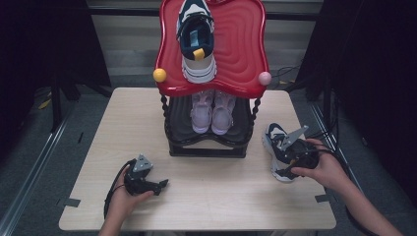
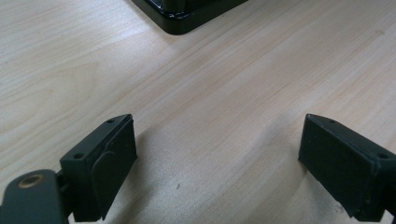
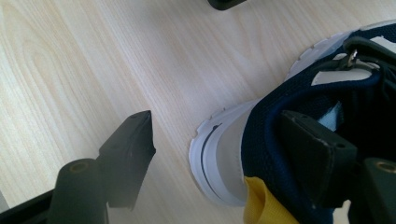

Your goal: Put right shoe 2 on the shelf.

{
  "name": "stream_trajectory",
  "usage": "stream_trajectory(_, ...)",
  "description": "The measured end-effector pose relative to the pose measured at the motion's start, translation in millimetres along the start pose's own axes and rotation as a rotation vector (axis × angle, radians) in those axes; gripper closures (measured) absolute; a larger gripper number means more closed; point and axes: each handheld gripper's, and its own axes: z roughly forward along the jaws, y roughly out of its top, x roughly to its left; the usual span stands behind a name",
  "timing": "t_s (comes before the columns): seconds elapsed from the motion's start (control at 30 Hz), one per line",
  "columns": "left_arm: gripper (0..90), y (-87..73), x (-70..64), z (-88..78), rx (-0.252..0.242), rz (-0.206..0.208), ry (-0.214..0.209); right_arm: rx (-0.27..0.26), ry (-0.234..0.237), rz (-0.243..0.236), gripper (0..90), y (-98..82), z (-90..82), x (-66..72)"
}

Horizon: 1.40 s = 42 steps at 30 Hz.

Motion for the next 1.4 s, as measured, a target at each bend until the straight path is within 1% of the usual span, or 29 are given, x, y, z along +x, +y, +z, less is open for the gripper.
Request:
stream_trajectory(0.07, 10.7, 0.0, 0.0, 0.0, 0.0, 0.0, 0.0, -0.007, 0.001, 0.015, 28.7, 0.8, 0.2, 1.5)
stream_trajectory(0.2, 10.7, 0.0, 0.0, 0.0, -0.001, 0.001, 0.0, -0.025, 0.017, 0.009, 33.5, 3.2, 0.3, 3.9)
stream_trajectory(0.23, 10.7, 0.0, 0.0, 0.0, 0.0, 0.001, 0.0, -0.022, 0.017, 0.01, 34.4, 3.9, 0.3, 5.1)
stream_trajectory(0.27, 10.7, 0.0, 0.0, 0.0, -0.001, 0.0, 0.0, -0.024, 0.013, -0.006, 35.7, 4.9, 0.7, 5.1)
stream_trajectory(0.3, 10.7, 0.0, 0.0, 0.0, 0.0, 0.0, 0.0, -0.021, 0.011, -0.001, 37.2, 5.7, 0.7, 6.4)
stream_trajectory(0.33, 10.7, 0.0, 0.0, 0.0, -0.001, 0.001, 0.0, -0.022, 0.01, -0.007, 39.5, 6.4, 0.8, 6.3)
stream_trajectory(0.4, 10.7, 0.0, 0.0, 0.0, 0.0, 0.0, 0.0, -0.026, 0.006, 0.0, 44.8, 7.2, 0.6, 6.7)
stream_trajectory(0.5, 10.7, 0.0, 0.0, 0.0, 0.0, 0.0, 0.0, -0.027, 0.005, -0.01, 52.5, 8.2, 0.1, 5.5)
stream_trajectory(0.57, 10.7, 0.0, 0.0, 0.0, 0.0, 0.0, 0.0, -0.018, -0.006, -0.012, 57.5, 8.7, -0.8, 5.6)
stream_trajectory(0.63, 10.7, 0.0, 0.0, 0.0, 0.0, 0.0, 0.0, -0.023, -0.012, -0.011, 63.6, 9.0, -1.1, 5.3)
stream_trajectory(0.67, 10.7, 0.0, 0.1, 0.0, -0.001, 0.001, 0.0, -0.024, -0.011, -0.023, 66.3, 9.2, -1.9, 4.6)
stream_trajectory(0.77, 10.7, 0.0, 0.0, 0.0, -0.001, 0.0, 0.0, -0.023, 0.0, -0.025, 73.6, 9.6, -3.2, 4.8)
stream_trajectory(0.8, 10.7, 0.0, 0.0, 0.0, -0.001, 0.0, 0.0, -0.021, 0.005, -0.023, 74.3, 10.0, -3.6, 5.6)
stream_trajectory(0.83, 10.7, 0.0, 0.0, 0.0, -0.001, 0.0, 0.0, -0.019, 0.011, -0.031, 75.0, 10.4, -4.3, 6.1)
stream_trajectory(0.93, 10.7, 0.0, 0.0, 0.0, 0.0, 0.001, 0.0, -0.017, 0.04, -0.027, 75.7, 12.2, -5.7, 10.1)
stream_trajectory(1.0, 10.7, 0.0, 0.0, 0.0, 0.0, 0.0, 0.0, -0.016, 0.043, -0.039, 75.6, 13.8, -5.2, 13.2)
stream_trajectory(1.03, 10.7, 0.0, 0.0, 0.0, 0.0, 0.0, 0.0, -0.022, 0.05, -0.034, 75.6, 14.5, -4.8, 14.7)
stream_trajectory(1.07, 10.7, 0.0, 0.0, 0.0, 0.0, 0.0, 0.0, -0.023, 0.06, -0.041, 75.5, 15.2, -4.6, 14.6)
stream_trajectory(1.1, 10.7, 0.0, 0.0, 0.0, 0.0, 0.0, 0.0, -0.025, 0.061, -0.032, 75.2, 16.0, -4.2, 15.6)
stream_trajectory(1.13, 10.7, 0.0, 0.0, 0.0, -0.001, 0.0, 0.0, -0.021, 0.067, -0.035, 74.4, 16.7, -4.2, 15.5)
stream_trajectory(1.17, 10.7, 0.0, 0.0, 0.0, 0.0, 0.0, 0.0, -0.018, 0.076, -0.024, 72.5, 17.3, -4.3, 15.5)
stream_trajectory(1.23, 10.7, 0.0, 0.0, 0.0, 0.0, 0.0, 0.0, -0.026, 0.093, -0.02, 67.8, 17.8, -4.0, 13.6)
stream_trajectory(1.27, 10.7, 0.0, 0.0, 0.0, 0.0, 0.0, 0.0, -0.022, 0.098, -0.02, 65.3, 18.2, -3.9, 13.3)
stream_trajectory(1.3, 10.7, 0.0, 0.0, 0.0, 0.0, 0.0, 0.0, -0.017, 0.102, -0.008, 62.6, 18.3, -3.6, 13.8)
stream_trajectory(1.4, 10.7, 0.0, 0.0, 0.0, 0.0, 0.0, 0.0, 0.001, 0.118, -0.007, 55.6, 18.0, -1.4, 13.1)
